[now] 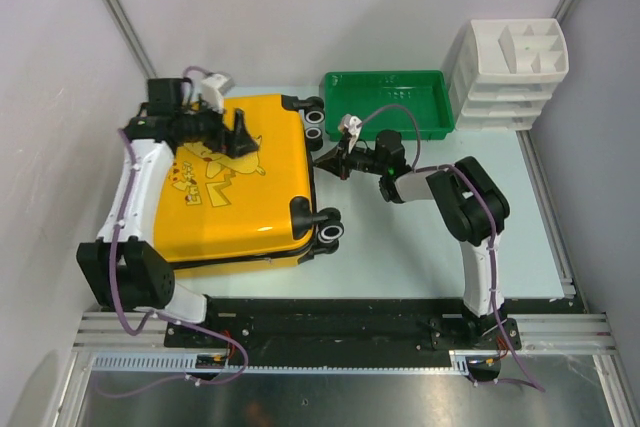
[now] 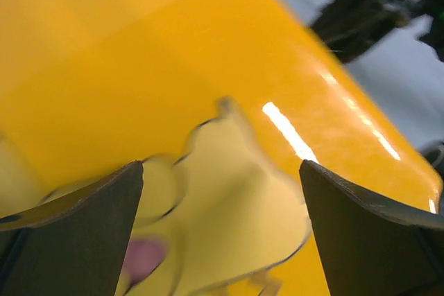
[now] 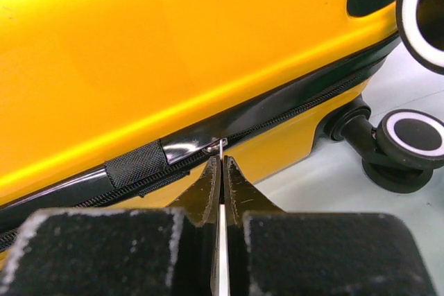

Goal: Open, take out, and arrange the luggage

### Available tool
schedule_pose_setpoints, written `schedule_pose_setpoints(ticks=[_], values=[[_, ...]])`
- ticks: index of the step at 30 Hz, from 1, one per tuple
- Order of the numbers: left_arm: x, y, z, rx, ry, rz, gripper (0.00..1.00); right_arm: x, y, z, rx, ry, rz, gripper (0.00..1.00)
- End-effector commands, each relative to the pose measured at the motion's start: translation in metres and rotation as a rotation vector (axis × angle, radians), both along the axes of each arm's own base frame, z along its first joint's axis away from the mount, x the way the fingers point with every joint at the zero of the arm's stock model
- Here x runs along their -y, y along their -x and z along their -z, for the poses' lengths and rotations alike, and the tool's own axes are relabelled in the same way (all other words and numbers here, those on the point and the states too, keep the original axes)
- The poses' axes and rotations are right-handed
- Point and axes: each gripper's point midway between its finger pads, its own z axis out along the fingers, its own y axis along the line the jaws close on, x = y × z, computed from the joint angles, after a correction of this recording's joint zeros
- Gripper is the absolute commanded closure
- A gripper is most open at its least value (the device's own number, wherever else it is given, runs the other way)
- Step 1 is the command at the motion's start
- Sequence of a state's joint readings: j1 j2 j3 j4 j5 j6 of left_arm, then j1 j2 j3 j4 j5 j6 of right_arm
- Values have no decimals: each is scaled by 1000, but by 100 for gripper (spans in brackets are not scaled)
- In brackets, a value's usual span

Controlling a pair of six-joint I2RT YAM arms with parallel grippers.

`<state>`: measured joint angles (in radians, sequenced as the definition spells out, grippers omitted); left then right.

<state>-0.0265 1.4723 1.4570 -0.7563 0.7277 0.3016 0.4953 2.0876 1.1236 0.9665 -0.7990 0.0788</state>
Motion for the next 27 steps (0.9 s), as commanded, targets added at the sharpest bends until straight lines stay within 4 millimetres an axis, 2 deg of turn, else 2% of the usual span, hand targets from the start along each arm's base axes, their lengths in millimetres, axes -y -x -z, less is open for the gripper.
schedule_pose_setpoints(ticks=[1, 2, 4, 5, 8, 17, 19, 22, 25, 27], values=[[-80, -7, -30, -64, 4, -330, 0, 9, -29, -58, 154, -79, 74, 100], [-108, -11, -35, -57, 10, -417, 0, 7, -24, -62, 154, -79, 54, 100], [-138, -16, -42, -53, 21, -529, 0, 5, -19, -64, 152, -70, 36, 100], [-161, -16, -41, -58, 21, -597, 0, 4, -15, -67, 161, -69, 16, 100], [-201, -21, -27, -108, 36, -738, 0, -4, -4, -67, 167, -60, -24, 100], [-245, -48, 25, -229, -13, -886, 0, -17, 26, -65, 167, -30, -134, 100], [-247, -51, 40, -266, -15, -896, 0, -17, 31, -66, 166, -30, -143, 100], [-224, -55, 52, -304, 58, -786, 1, -16, 37, -68, 163, -29, -159, 100], [-187, -59, 58, -305, 95, -616, 4, -15, 47, -67, 158, -26, -182, 100], [-154, -59, 62, -291, 65, -498, 5, -14, 56, -68, 152, -23, -197, 100]])
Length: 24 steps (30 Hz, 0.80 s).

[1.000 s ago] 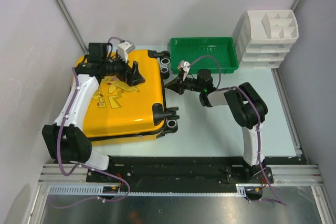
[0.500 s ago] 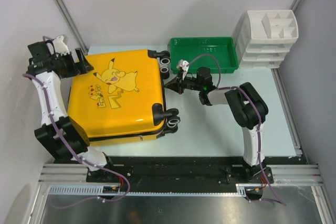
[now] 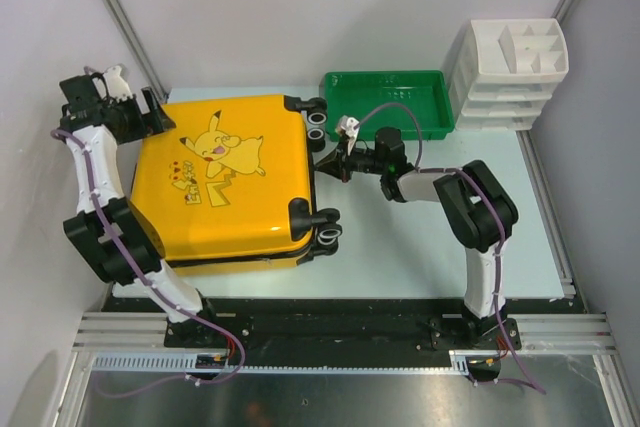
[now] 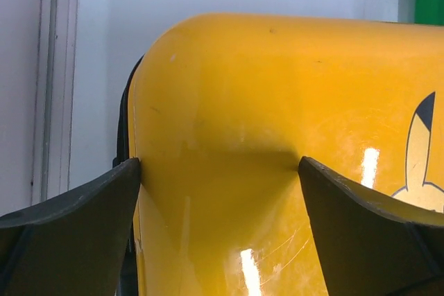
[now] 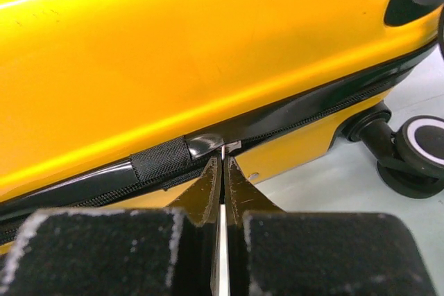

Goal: Open, take out, and arrange the luggage

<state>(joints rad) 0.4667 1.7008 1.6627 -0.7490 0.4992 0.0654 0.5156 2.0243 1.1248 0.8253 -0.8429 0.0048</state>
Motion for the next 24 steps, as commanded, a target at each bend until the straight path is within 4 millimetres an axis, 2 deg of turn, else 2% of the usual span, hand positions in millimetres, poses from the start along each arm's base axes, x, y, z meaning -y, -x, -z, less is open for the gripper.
schedule_pose_setpoints(ticks=[1, 2, 5, 8, 9, 13, 16, 17, 18, 19, 23, 24], values=[[98, 5, 46, -107, 129, 320, 6, -10, 42, -63, 140, -81, -146, 100], [115, 5, 49, -109, 124, 374, 6, -9, 49, -69, 146, -84, -156, 100], [146, 11, 64, -141, 140, 464, 9, -9, 69, -61, 141, -64, -185, 100], [163, 17, 74, -168, 140, 512, 10, -6, 91, -59, 126, -47, -211, 100], [163, 18, 75, -171, 139, 514, 10, -3, 98, -62, 122, -41, -215, 100], [166, 24, 75, -158, 123, 543, 11, 0, 131, -48, 90, -12, -249, 100], [182, 39, 80, -163, 84, 616, 10, -3, 147, -50, 79, -12, -256, 100], [194, 44, 79, -155, 63, 659, 10, -1, 148, -47, 73, -4, -235, 100], [197, 47, 81, -165, 52, 666, 10, -1, 149, -43, 65, 10, -221, 100], [204, 49, 82, -168, 45, 686, 10, 1, 140, -44, 69, 20, -162, 100], [202, 46, 90, -192, 18, 673, 10, 22, 108, -27, 76, 85, -1, 100], [198, 45, 93, -200, 2, 666, 10, 28, 97, -28, 93, 82, 38, 100]])
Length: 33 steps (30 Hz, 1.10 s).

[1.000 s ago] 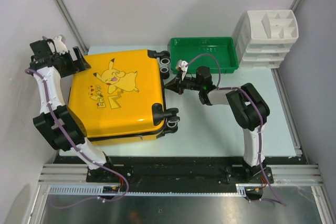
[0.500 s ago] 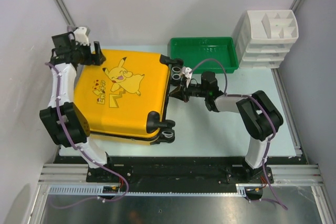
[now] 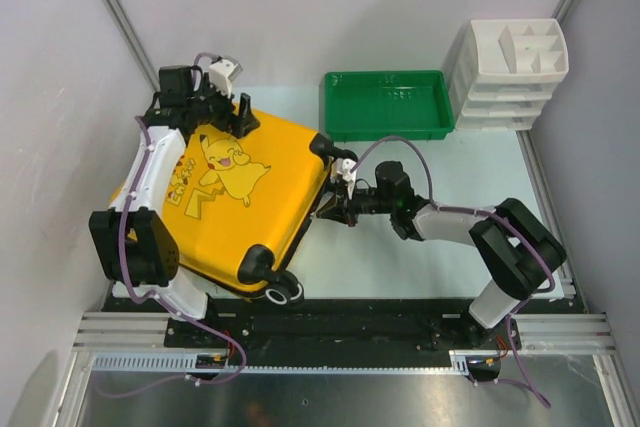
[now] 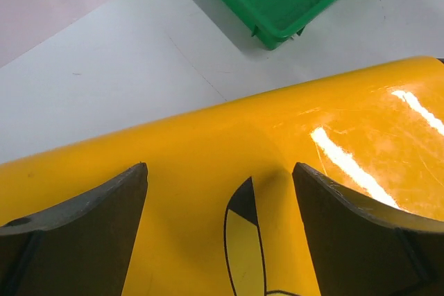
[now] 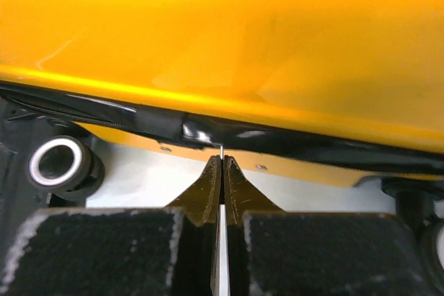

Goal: Open, take out, and arrange the luggage

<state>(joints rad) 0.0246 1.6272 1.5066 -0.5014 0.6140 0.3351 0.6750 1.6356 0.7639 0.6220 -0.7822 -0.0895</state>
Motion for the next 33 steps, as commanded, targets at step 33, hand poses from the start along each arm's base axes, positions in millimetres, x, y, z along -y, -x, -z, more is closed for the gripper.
schedule_pose_setpoints(ticks=[33], values=[[-12, 22, 123, -542, -42, 0, 11, 98, -230, -31, 483, -359, 383, 100]])
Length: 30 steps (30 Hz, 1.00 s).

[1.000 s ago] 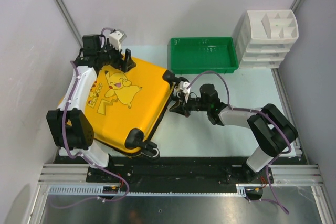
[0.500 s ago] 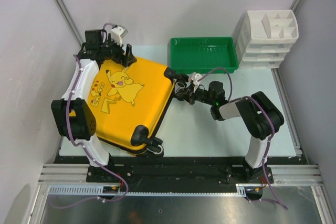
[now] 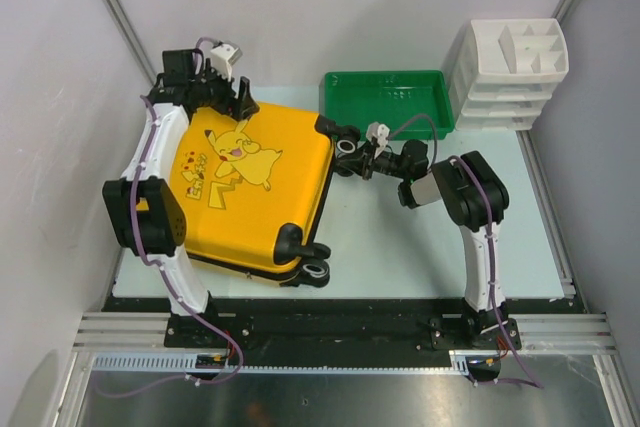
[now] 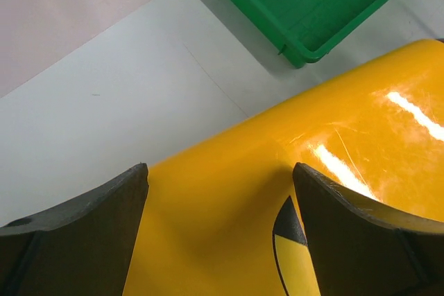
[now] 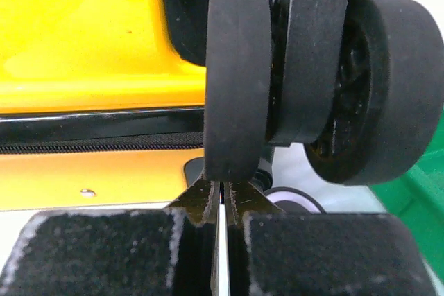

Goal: Open, take out, and arrange the luggage

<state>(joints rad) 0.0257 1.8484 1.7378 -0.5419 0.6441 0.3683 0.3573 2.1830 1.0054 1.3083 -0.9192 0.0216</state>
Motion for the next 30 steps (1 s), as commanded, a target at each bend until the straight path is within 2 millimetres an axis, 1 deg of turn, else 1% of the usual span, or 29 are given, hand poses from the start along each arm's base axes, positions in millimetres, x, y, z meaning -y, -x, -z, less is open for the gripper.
schedule_pose_setpoints(ticks=[1, 2, 3, 4, 5, 6, 7, 8, 9, 10, 11, 12, 13, 14, 15, 16, 17, 18, 20, 21, 22, 23, 24, 26, 28, 30], values=[[-8, 69, 100, -499, -24, -18, 11, 46, -63, -64, 247, -149, 203, 100], [-5, 65, 89, -468, -5, -3, 10, 46, -62, -64, 243, -150, 192, 100], [0, 55, 65, -403, 8, 17, 9, 43, -57, -65, 236, -148, 160, 100], [9, 52, 44, -346, 28, 59, 6, 43, -54, -65, 222, -151, 148, 100], [14, 48, 28, -295, 21, 78, 5, 41, -51, -66, 201, -158, 135, 100], [31, 42, 2, -211, -3, 119, 4, 39, -48, -65, 196, -156, 121, 100], [37, 39, -9, -155, -46, 140, 2, 38, -46, -69, 202, -159, 115, 100], [39, 34, -14, -117, -106, 131, 2, 35, -44, -69, 189, -163, 105, 100], [59, 36, -24, -55, -155, 192, 1, 34, -42, -70, 187, -163, 95, 100], [69, 37, -28, -28, -180, 220, 0, 33, -40, -71, 187, -164, 85, 100], [76, 38, -29, -5, -221, 231, 0, 32, -38, -71, 179, -163, 75, 100], [100, 45, -30, 29, -253, 297, 0, 31, -35, -71, 177, -161, 64, 100], [110, 48, -30, 43, -270, 326, 0, 29, -32, -73, 180, -161, 54, 100], [120, 49, -26, 52, -296, 350, 0, 30, -31, -72, 176, -158, 51, 100], [141, 57, -23, 80, -326, 417, 0, 30, -29, -71, 172, -155, 47, 100], [150, 59, -21, 97, -345, 450, 0, 30, -27, -73, 174, -154, 46, 100], [160, 59, -10, 92, -360, 483, 0, 31, -24, -70, 166, -150, 40, 100], [176, 61, -14, 126, -371, 526, 0, 32, -23, -69, 164, -147, 39, 100], [190, 57, -12, 144, -376, 553, 0, 33, -21, -69, 163, -143, 37, 100], [203, 52, -10, 166, -376, 583, 0, 35, -21, -68, 157, -141, 40, 100], [209, 50, -13, 184, -377, 594, 0, 36, -21, -67, 159, -139, 41, 100], [215, 46, -21, 218, -378, 602, 0, 37, -21, -68, 159, -140, 43, 100], [224, 43, -10, 223, -401, 627, 0, 38, -21, -69, 159, -141, 45, 100], [236, 44, -5, 247, -435, 659, 0, 40, -22, -69, 158, -140, 48, 100], [239, 42, 9, 257, -488, 688, 0, 40, -22, -69, 157, -140, 49, 100], [244, 42, 16, 263, -510, 710, 1, 40, -22, -67, 154, -137, 44, 100]])
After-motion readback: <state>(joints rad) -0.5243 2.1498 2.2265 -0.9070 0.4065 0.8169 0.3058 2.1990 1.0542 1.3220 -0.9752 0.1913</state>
